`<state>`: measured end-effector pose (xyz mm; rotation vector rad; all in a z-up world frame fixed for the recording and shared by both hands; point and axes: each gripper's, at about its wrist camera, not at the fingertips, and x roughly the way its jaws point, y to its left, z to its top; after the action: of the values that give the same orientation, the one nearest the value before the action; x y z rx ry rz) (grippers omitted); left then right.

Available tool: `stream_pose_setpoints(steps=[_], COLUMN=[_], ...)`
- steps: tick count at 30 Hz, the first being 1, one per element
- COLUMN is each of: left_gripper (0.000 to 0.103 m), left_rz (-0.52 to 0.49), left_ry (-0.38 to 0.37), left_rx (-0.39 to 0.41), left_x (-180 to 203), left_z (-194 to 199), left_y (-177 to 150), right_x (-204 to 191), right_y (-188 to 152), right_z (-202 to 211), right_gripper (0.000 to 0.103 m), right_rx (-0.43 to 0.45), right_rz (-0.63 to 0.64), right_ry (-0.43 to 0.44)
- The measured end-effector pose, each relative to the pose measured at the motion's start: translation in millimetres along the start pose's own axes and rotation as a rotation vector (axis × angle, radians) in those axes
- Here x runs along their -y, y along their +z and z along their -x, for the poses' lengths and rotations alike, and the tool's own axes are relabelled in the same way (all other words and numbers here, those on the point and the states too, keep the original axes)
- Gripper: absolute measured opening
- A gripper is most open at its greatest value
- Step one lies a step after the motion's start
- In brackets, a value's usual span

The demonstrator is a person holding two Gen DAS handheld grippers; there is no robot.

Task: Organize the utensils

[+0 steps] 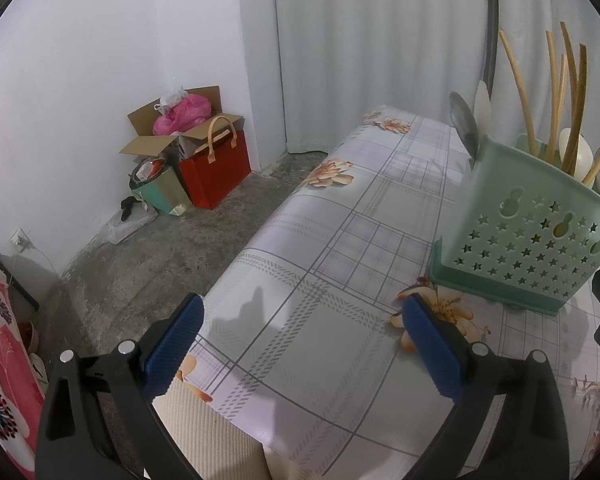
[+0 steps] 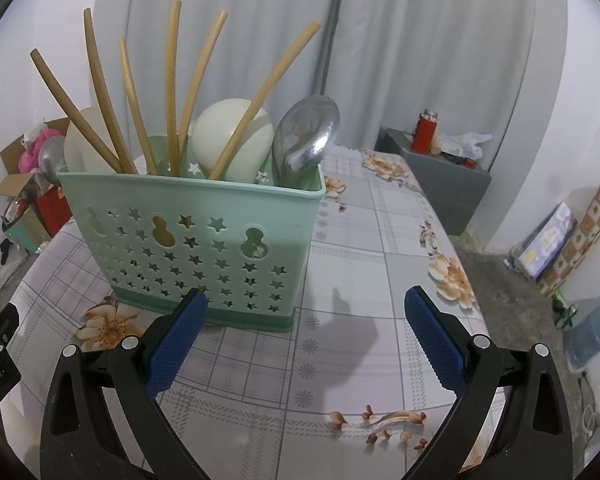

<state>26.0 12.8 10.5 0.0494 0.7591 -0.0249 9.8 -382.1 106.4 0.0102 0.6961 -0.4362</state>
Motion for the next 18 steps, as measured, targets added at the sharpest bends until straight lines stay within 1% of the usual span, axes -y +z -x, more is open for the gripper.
stream_pose_setpoints(steps=[18], left_gripper=[0.097], left_rz=[0.005], left_ry=[0.002], left_rx=[-0.003], left_x=[-1.9], left_z=[-0.3], left_y=[-1.7], right_x=[-2.4], right_y=[-1.2], right_z=[1.4], right_gripper=[0.095], right_rx=[0.001], right_rz=[0.01], right_ry=[-0.004])
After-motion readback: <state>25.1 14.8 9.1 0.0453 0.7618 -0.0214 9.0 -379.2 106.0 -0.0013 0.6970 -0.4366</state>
